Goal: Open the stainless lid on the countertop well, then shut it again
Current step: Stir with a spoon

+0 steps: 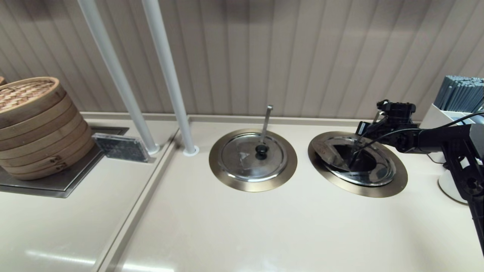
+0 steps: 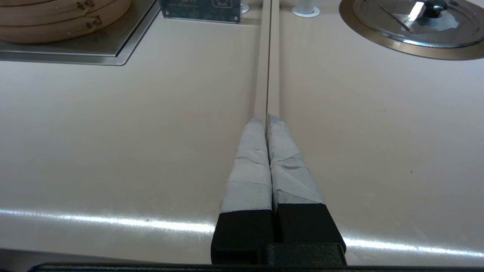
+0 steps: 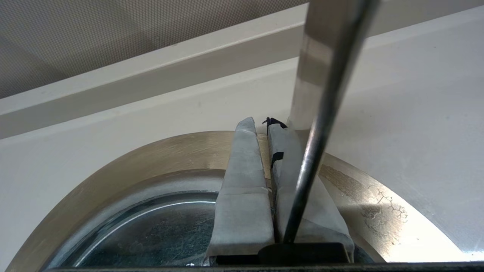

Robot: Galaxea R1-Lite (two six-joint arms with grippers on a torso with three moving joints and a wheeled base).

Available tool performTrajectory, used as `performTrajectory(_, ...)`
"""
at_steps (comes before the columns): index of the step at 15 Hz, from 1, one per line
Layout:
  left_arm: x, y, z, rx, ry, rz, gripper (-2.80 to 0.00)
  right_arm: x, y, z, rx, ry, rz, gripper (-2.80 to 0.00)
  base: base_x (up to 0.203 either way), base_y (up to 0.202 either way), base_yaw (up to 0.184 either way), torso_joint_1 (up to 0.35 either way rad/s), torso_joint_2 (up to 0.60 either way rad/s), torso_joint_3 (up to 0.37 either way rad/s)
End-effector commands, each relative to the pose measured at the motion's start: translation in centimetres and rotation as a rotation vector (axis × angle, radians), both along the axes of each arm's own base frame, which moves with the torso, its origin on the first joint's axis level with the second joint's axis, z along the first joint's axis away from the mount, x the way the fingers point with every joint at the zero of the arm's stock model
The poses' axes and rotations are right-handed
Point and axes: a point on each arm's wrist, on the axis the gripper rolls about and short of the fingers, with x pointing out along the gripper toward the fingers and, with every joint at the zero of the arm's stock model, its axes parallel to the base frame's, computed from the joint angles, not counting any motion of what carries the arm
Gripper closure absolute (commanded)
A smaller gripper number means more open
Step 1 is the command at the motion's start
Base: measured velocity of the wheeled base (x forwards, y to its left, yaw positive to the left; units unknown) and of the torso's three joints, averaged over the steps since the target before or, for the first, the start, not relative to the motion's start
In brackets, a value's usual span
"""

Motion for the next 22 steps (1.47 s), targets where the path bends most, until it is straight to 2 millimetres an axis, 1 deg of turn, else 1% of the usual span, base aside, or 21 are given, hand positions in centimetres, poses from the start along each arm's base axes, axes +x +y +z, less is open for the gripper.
performTrajectory(1,0.0,0.0,0.0,0.000,0.002,0.000,0.00,-0.2,0.1,1.1,-0.002,-0.022,0.001,0.00,0.000,0.000,0.000,0.000,0.00,0.000)
performTrajectory(4,0.0,0.0,0.0,0.000,-0.001,0.000,0.00,-0.9,0.2,3.0,-0.011,-0.048,-0.041,0.00,0.000,0.000,0.000,0.000,0.00,0.000)
performTrajectory(6,0.0,0.0,0.0,0.000,-0.001,0.000,0.00,-2.1,0.5,5.2,0.002,-0.072,-0.050,0.00,0.000,0.000,0.000,0.000,0.00,0.000)
performTrajectory(9,0.0,0.0,0.0,0.000,0.001,0.000,0.00,-4.8,1.5,7.3,0.012,-0.051,-0.040,0.00,0.000,0.000,0.000,0.000,0.00,0.000)
performTrajectory(11,0.0,0.0,0.0,0.000,0.002,0.000,0.00,-7.3,2.4,7.8,0.022,-0.010,-0.020,0.00,0.000,0.000,0.000,0.000,0.00,0.000)
performTrajectory(13,0.0,0.0,0.0,0.000,0.001,0.000,0.00,-10.1,3.2,9.2,0.038,-0.003,0.031,0.00,0.000,0.000,0.000,0.000,0.00,0.000)
performTrajectory(15,0.0,0.0,0.0,0.000,0.000,0.000,0.00,-11.8,3.5,10.4,0.043,-0.015,0.058,0.00,0.000,0.000,0.000,0.000,0.00,0.000)
performTrajectory(16,0.0,0.0,0.0,0.000,-0.001,0.000,0.00,-12.1,3.5,10.9,0.042,-0.025,0.061,0.00,0.000,0.000,0.000,0.000,0.00,0.000)
performTrajectory(18,0.0,0.0,0.0,0.000,0.000,0.000,0.00,-12.1,3.5,11.3,0.032,-0.038,0.061,0.00,0.000,0.000,0.000,0.000,0.00,0.000)
performTrajectory(21,0.0,0.0,0.0,0.000,0.000,0.000,0.00,-11.2,3.5,10.6,0.029,-0.035,0.065,0.00,0.000,0.000,0.000,0.000,0.00,0.000)
performTrajectory(22,0.0,0.0,0.0,0.000,0.001,0.000,0.00,-11.1,4.0,10.6,0.038,-0.040,0.074,0.00,0.000,0.000,0.000,0.000,0.00,0.000)
